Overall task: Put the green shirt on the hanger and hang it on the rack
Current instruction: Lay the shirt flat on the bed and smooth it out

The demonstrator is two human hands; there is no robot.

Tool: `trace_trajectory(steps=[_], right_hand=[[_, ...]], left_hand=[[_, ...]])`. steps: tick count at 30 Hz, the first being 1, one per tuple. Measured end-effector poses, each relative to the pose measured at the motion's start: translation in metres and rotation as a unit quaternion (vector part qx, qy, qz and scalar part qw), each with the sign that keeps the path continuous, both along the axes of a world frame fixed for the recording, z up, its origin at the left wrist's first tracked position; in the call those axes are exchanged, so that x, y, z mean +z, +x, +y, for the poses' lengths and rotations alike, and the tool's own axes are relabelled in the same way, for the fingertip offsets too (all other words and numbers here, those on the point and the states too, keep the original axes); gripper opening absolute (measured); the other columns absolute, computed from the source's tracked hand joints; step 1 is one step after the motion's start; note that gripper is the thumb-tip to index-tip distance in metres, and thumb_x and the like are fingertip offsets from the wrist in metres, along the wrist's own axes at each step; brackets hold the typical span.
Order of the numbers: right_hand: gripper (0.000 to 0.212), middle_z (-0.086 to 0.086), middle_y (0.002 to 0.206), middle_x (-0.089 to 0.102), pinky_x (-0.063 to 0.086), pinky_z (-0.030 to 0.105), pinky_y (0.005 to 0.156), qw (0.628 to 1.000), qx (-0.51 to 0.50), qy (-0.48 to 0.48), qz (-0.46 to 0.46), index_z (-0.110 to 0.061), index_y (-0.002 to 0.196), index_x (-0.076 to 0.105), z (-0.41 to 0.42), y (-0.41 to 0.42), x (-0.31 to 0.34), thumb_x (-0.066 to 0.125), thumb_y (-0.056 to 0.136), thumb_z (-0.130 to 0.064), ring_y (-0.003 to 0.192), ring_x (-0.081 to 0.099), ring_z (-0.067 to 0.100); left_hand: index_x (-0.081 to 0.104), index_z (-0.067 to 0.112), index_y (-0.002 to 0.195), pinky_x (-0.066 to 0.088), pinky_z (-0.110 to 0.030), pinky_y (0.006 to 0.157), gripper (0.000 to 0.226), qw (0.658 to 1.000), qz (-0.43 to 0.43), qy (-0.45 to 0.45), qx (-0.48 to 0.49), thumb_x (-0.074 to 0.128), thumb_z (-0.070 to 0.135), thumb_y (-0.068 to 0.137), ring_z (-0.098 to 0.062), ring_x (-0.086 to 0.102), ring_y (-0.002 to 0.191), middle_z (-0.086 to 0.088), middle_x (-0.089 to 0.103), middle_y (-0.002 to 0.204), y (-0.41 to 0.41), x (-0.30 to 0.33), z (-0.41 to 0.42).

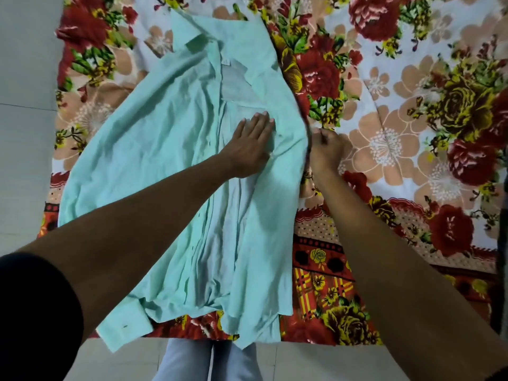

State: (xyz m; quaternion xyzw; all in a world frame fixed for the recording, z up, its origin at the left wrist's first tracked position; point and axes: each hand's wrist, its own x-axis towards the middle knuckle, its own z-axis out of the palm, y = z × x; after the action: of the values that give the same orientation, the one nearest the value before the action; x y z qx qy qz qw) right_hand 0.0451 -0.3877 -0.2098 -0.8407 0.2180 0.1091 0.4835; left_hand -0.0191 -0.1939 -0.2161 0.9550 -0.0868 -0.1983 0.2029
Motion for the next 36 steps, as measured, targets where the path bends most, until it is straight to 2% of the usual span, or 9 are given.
trace_trajectory(steps=[5,13,16,18,22,26,29,33,36], right_hand=[[0.021,0.004,0.086,0.074,0.051,0.022,0.051,0.98,0.17,0.027,0.099,-0.01,0.097,0.071,-0.008,-0.012,0.004,0.076,0.091,-0.029,0.056,0.066,0.002],[0.022,-0.006,0.078,0.067,0.048,0.027,0.071,0.997,0.07,-0.042,-0.015,-0.018,0.083,0.073,-0.048,-0.021,0.012,0.066,0.097,-0.033,0.074,0.061,0.01],[0.04,-0.001,0.102,0.077,0.06,0.033,0.083,0.99,0.103,0.001,0.098,-0.013,0.112,0.073,-0.051,-0.049,0.011,0.068,0.09,-0.046,0.092,0.073,0.016],[0.043,0.002,0.104,0.078,0.063,0.04,0.086,0.979,0.121,0.059,0.155,-0.013,0.114,0.073,-0.056,-0.061,0.011,0.076,0.084,-0.044,0.093,0.076,0.018],[0.023,0.002,0.103,0.079,0.06,0.029,0.072,0.967,0.105,0.177,0.152,-0.013,0.111,0.074,-0.061,-0.075,0.022,0.075,0.092,-0.027,0.086,0.075,0.014],[0.029,0.001,0.117,0.076,0.059,0.033,0.093,0.951,0.104,0.235,0.171,-0.019,0.114,0.071,-0.053,-0.088,0.029,0.066,0.097,-0.043,0.1,0.073,0.012],[0.046,0.0,0.126,0.065,0.055,0.036,0.1,0.965,0.172,0.113,0.162,-0.017,0.125,0.059,-0.038,-0.107,0.022,0.074,0.092,-0.044,0.112,0.065,0.016],[0.059,-0.002,0.12,0.056,0.046,0.008,0.081,0.983,0.108,0.091,0.114,-0.009,0.134,0.053,-0.027,-0.122,0.023,0.083,0.087,-0.028,0.109,0.057,0.013],[0.059,-0.001,0.113,0.066,0.053,0.019,0.084,0.985,0.052,0.12,0.116,-0.008,0.132,0.058,-0.032,-0.12,0.023,0.086,0.083,-0.026,0.101,0.067,0.015]], left_hand=[[0.001,0.006,0.163,-0.002,-0.051,0.128,0.076,0.998,0.044,0.045,0.013,0.04,0.034,0.104,-0.031,-0.008,0.159,-0.016,-0.005,0.172,0.007,-0.002,-0.022],[0.028,0.001,0.157,0.015,-0.053,0.127,0.075,0.996,0.031,-0.021,0.086,0.029,0.055,0.105,-0.042,0.013,0.156,-0.026,0.016,0.168,0.009,0.006,-0.035],[0.056,0.003,0.135,0.046,-0.051,0.101,0.071,0.99,-0.012,-0.085,0.115,0.034,0.059,0.098,-0.045,0.052,0.126,-0.027,0.055,0.137,-0.018,0.016,-0.052],[0.064,0.008,0.113,0.045,-0.044,0.084,0.059,0.99,0.005,-0.074,0.123,0.045,0.06,0.094,-0.04,0.059,0.109,-0.018,0.065,0.113,-0.031,0.017,-0.061],[0.039,0.02,0.066,0.033,-0.035,0.067,0.041,0.924,-0.01,-0.206,0.323,0.055,0.041,0.097,-0.023,0.05,0.069,0.006,0.043,0.063,-0.036,0.021,-0.063],[0.038,0.018,0.07,0.03,-0.031,0.064,0.038,0.806,-0.004,-0.286,0.519,0.05,0.03,0.103,-0.011,0.035,0.064,0.008,0.035,0.065,-0.047,0.023,-0.044],[0.045,0.015,0.069,0.033,-0.03,0.068,0.036,0.813,0.024,-0.227,0.535,0.049,0.025,0.103,-0.019,0.049,0.068,-0.001,0.049,0.07,-0.051,0.027,-0.03],[0.06,0.0,0.117,0.046,-0.037,0.09,0.03,0.804,0.043,-0.096,0.585,0.043,0.019,0.102,-0.037,0.062,0.114,-0.02,0.066,0.12,-0.061,0.036,-0.011],[0.046,0.004,0.14,0.044,-0.048,0.106,0.05,0.881,-0.016,-0.003,0.472,0.049,0.007,0.09,-0.04,0.05,0.13,-0.022,0.052,0.14,-0.072,0.045,-0.015]])
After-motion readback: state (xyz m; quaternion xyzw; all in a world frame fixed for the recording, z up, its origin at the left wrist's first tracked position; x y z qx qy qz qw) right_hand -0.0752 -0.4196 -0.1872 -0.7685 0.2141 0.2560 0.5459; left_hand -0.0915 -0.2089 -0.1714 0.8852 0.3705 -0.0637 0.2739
